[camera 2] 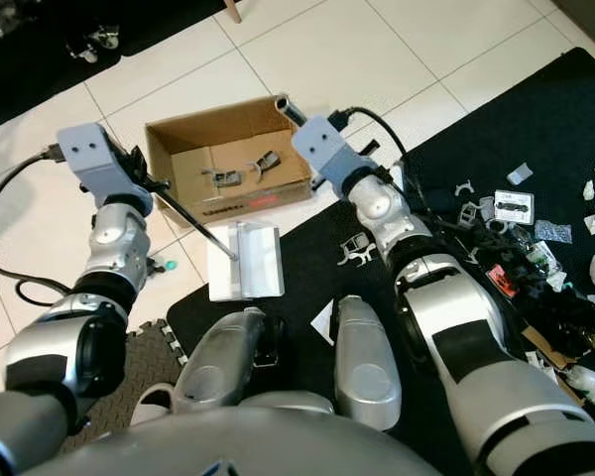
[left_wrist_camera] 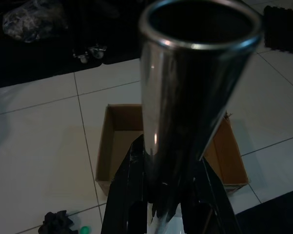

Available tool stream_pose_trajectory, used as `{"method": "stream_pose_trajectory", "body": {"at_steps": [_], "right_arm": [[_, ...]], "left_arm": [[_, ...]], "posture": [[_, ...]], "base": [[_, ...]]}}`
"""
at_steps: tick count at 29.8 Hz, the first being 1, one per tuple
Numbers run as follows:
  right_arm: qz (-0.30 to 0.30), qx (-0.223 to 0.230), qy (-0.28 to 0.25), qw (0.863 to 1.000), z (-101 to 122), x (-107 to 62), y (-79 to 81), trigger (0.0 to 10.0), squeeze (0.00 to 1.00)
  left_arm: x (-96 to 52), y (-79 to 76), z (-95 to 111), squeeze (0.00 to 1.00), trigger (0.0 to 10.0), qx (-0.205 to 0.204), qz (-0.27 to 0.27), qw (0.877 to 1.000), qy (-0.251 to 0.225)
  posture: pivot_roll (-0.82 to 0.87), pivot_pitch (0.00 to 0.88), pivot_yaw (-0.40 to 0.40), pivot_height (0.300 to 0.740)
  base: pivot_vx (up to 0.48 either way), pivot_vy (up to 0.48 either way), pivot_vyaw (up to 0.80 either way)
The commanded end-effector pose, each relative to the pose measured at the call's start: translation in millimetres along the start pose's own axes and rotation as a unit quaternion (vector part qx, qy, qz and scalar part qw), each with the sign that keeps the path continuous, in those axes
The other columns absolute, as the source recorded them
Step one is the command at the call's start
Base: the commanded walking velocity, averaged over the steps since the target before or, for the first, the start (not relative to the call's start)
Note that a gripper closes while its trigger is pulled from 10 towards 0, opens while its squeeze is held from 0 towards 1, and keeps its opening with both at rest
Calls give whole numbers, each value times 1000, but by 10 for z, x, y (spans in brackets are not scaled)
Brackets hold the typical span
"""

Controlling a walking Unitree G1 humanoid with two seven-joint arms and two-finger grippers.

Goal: Sweep floor

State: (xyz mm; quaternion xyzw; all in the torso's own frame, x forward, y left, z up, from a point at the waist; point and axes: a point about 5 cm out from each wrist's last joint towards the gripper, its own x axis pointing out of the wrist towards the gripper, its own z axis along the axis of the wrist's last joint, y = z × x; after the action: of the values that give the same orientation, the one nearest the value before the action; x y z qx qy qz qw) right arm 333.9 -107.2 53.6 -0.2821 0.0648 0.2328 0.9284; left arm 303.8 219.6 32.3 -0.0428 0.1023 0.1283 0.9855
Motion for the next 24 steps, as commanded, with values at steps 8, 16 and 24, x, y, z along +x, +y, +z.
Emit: {"method": "stream_pose_trajectory", "body": {"at_steps": [8,16,24], "right_arm": [[-26,-11,41,999,-167,-68,-76,10000,0],[-7,-56,59,997,-223,-87,-79,10000,0],[24,-46,81,995,-293,-116,-82,10000,0]], "left_arm": [[-43,44,-68,0,10000,14,-1,1000,10],[-43,30,-65,0,10000,14,-4,1000,9],[-50,24,-78,0,10000,14,-3,1000,11]], "posture": [[65,130,61,740],[63,130,62,740],[62,126,55,740]], "base": [[0,0,0],[0,0,0],[0,0,0]]}}
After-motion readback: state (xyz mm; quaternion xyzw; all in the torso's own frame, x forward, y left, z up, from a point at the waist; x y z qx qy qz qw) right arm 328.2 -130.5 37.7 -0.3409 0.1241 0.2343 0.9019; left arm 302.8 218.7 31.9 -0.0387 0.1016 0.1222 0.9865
